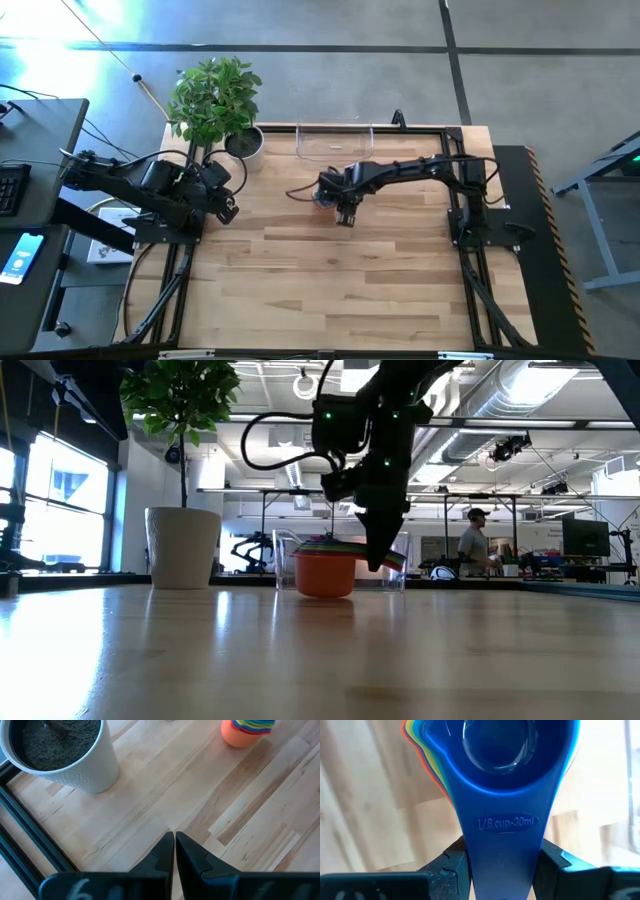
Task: Nest measuring cups in basket
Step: Put the nested measuring cups into the transparent bin
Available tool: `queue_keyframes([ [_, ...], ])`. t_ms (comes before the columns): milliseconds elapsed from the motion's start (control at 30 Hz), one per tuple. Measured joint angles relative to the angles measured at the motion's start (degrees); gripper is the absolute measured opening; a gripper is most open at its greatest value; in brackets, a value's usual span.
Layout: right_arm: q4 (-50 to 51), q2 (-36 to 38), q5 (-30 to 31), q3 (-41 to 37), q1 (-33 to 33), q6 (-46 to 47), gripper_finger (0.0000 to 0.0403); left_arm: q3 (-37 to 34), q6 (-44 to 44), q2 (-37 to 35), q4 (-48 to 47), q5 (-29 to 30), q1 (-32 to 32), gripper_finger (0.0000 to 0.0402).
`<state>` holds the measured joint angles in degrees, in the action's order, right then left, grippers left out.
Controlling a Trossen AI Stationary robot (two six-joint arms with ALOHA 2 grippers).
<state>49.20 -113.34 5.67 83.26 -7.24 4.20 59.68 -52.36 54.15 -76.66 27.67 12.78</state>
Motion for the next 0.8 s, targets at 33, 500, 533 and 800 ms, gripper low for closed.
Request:
queue_keyframes([
  [33, 0.07, 0.0, 0.0, 0.0, -0.44, -0.2, 0.0131, 0.0, 0.0, 0.0, 0.0, 0.0, 0.0, 0.001],
  [500, 1.43, 0.33, 0.09, 5.92, -4.06, -3.81, 0.0131, -0.02, 0.11, 0.02, 0.0, 0.01, 0.0, 0.001],
  [533, 1.7, 0.33, 0.15, 6.77, -4.18, -4.11, 0.0131, -0.02, 0.09, 0.02, 0.0, 0.01, 0.0, 0.001],
  [800, 6.76, 0.33, 2.45, 15.12, -5.99, -6.92, 0.0131, -0.02, 0.1, 0.02, 0.0, 0.03, 0.01, 0.001],
])
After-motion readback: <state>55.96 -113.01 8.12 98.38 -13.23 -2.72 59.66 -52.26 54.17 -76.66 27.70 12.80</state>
